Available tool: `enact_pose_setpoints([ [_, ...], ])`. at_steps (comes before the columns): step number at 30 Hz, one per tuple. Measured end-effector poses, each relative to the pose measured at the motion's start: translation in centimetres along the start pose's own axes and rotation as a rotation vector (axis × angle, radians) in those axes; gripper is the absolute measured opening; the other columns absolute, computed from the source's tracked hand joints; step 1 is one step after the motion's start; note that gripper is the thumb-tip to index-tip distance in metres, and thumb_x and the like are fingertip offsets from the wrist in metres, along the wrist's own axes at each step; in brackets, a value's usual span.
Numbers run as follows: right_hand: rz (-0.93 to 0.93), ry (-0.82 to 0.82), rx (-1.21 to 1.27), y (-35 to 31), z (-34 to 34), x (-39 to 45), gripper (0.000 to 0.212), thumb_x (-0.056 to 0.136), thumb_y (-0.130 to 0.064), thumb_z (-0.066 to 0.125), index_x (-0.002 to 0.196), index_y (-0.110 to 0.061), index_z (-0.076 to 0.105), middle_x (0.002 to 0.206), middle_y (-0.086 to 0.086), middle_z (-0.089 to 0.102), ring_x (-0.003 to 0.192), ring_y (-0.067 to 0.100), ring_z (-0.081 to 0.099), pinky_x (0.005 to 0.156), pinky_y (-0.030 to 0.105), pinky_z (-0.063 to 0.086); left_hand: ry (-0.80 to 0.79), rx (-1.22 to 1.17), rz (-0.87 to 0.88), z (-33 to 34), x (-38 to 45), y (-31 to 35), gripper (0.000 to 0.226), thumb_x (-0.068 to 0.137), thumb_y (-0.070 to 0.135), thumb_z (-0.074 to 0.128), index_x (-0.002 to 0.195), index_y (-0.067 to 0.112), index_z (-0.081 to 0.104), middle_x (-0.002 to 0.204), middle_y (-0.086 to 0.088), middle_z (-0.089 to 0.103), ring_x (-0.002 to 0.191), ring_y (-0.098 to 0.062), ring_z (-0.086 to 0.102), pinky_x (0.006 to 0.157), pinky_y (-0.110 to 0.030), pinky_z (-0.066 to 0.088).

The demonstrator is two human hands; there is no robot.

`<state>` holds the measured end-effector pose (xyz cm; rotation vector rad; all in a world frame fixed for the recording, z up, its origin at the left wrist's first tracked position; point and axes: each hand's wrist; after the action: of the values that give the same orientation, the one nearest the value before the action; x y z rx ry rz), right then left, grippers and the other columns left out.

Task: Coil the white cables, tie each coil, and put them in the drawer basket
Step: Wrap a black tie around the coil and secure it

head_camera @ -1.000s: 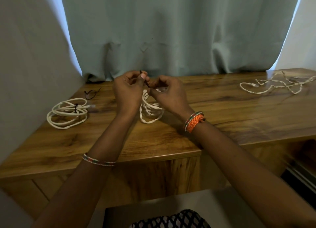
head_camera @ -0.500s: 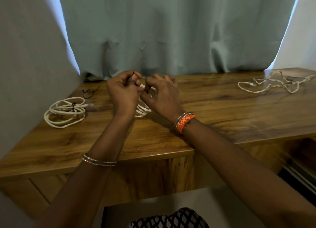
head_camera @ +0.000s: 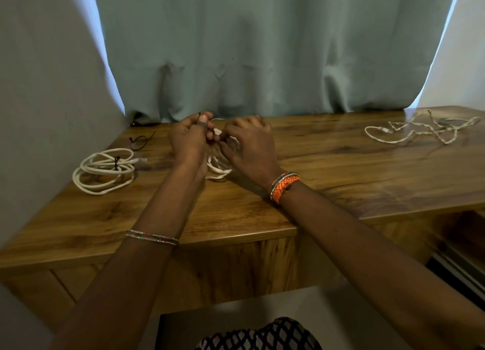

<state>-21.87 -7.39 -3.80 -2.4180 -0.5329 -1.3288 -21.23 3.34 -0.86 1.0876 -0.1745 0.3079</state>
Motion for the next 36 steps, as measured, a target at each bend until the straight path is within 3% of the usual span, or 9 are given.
enact_pose_setpoints([
  [6,-0.190,0.040,-0.118,0.9,0.3,-0.1,0.011,0.076,-0.023,0.071,0.082,-0.014,0.068,0.096,0.006,0.067,0.086,0.028,0.060,0.086,0.048,0.045,0.015,-0.008,-0.093,0.2,-0.2,0.3,0.031,0.095,-0.004,0.038,0.072,0.011,0.052,0.038,0.009,0.046,0.030,-0.002,0.033,0.035,-0.016,0.030],
  [10,-0.237,-0.021,-0.050,0.4,0.4,-0.3,0.013,0.080,-0.023,0.063,0.082,-0.010,0.066,0.093,0.009,0.066,0.078,0.028,0.060,0.057,0.035,0.050,0.057,0.005,-0.061,-0.3,-1.2,0.3,0.033,0.095,-0.004,0.039,0.069,0.011,0.051,0.035,0.010,0.044,0.029,-0.002,0.032,0.035,-0.016,0.029],
  [15,-0.077,-0.073,0.097,-1.3,-0.2,-0.1,0.013,0.080,-0.015,0.064,0.093,-0.014,0.064,0.085,0.005,0.067,0.075,0.027,0.062,0.061,0.037,0.049,-0.001,0.017,-0.039,-0.8,-1.7,1.3,0.025,0.095,0.000,0.045,0.076,0.010,0.058,0.040,0.009,0.053,0.034,-0.001,0.043,0.041,-0.015,0.042],
  [18,0.109,-0.072,0.201,-2.3,-0.4,0.8,0.007,0.081,-0.018,0.065,0.087,-0.016,0.065,0.082,0.000,0.068,0.078,0.021,0.063,0.063,0.031,0.043,-0.103,0.136,0.076,-2.3,-1.2,4.0,0.014,0.091,0.000,0.053,0.091,0.008,0.064,0.065,0.007,0.068,0.061,-0.003,0.061,0.065,-0.018,0.052],
  [20,0.261,-0.077,0.390,-3.6,0.0,1.9,0.011,0.078,-0.019,0.070,0.072,-0.021,0.061,0.071,-0.007,0.064,0.069,0.009,0.060,0.061,0.027,0.046,-0.037,0.197,0.216,-4.0,-0.7,6.9,0.020,0.088,0.000,0.058,0.103,0.013,0.064,0.086,0.004,0.067,0.079,-0.009,0.060,0.073,-0.021,0.050],
  [27,0.509,-0.248,0.982,-13.5,5.0,4.9,0.033,0.077,0.002,0.069,0.056,-0.019,0.055,0.049,-0.010,0.055,0.047,0.000,0.051,0.054,0.016,0.043,0.123,0.428,0.280,-11.8,-2.6,15.2,0.024,0.091,0.005,0.049,0.090,0.024,0.064,0.089,0.004,0.068,0.078,-0.009,0.064,0.072,-0.020,0.051],
  [31,0.701,-0.415,1.144,-17.4,8.2,4.5,0.026,0.077,-0.004,0.074,0.059,-0.012,0.055,0.050,0.001,0.056,0.038,0.004,0.051,0.042,0.016,0.040,0.188,0.595,0.263,-16.1,-3.4,15.0,0.028,0.092,0.003,0.043,0.092,0.019,0.066,0.087,0.005,0.067,0.076,-0.007,0.062,0.066,-0.017,0.050],
  [34,0.622,-0.430,1.039,-18.7,9.8,3.6,0.015,0.070,-0.009,0.079,0.065,-0.008,0.064,0.069,0.010,0.068,0.061,0.016,0.065,0.056,0.029,0.055,0.155,0.754,0.276,-17.9,-3.3,13.9,0.030,0.092,0.000,0.043,0.103,0.013,0.067,0.092,0.001,0.068,0.081,-0.007,0.061,0.071,-0.019,0.048],
  [36,0.502,-0.420,0.915,-19.0,9.5,3.1,0.011,0.074,-0.012,0.077,0.070,-0.007,0.067,0.074,0.008,0.069,0.067,0.016,0.063,0.060,0.026,0.053,0.164,0.812,0.299,-18.2,-3.1,13.1,0.030,0.091,-0.002,0.043,0.107,0.007,0.067,0.097,-0.004,0.067,0.086,-0.010,0.061,0.068,-0.011,0.047],
])
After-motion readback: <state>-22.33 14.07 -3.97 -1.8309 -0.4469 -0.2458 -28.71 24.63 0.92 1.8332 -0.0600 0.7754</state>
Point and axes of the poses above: each hand's wrist, its own x-axis towards the middle knuckle, its own z-axis out of the palm, y = z × x
